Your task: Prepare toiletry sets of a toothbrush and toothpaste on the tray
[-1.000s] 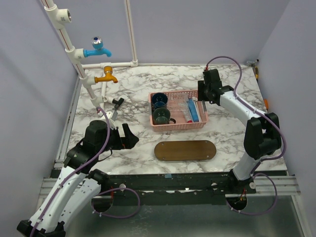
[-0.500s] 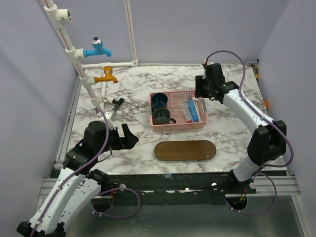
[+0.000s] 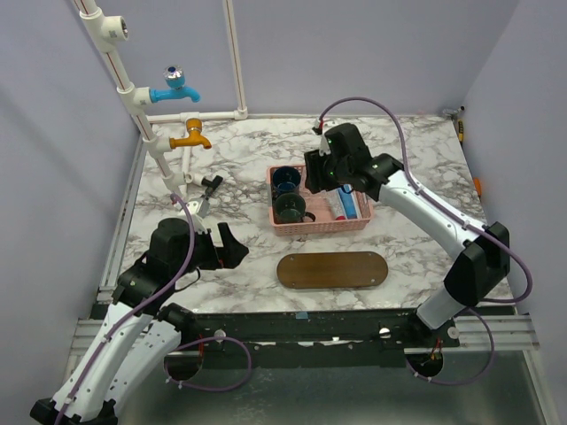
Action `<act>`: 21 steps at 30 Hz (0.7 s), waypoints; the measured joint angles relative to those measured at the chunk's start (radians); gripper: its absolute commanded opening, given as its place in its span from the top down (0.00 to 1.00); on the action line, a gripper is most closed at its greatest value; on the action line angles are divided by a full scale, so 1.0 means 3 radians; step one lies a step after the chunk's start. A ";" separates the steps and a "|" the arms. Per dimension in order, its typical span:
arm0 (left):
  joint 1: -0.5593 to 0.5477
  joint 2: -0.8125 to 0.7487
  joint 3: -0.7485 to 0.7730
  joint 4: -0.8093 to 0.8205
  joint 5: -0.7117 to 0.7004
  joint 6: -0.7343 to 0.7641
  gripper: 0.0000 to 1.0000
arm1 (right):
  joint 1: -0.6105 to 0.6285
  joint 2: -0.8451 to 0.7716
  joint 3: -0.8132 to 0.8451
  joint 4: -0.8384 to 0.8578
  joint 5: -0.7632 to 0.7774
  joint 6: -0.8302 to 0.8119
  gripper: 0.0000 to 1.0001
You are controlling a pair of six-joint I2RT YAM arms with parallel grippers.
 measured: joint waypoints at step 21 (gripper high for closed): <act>0.0000 -0.0020 -0.0005 0.0013 0.0023 0.0000 0.01 | 0.0704 0.0679 0.0376 -0.0201 -0.0041 -0.0067 0.51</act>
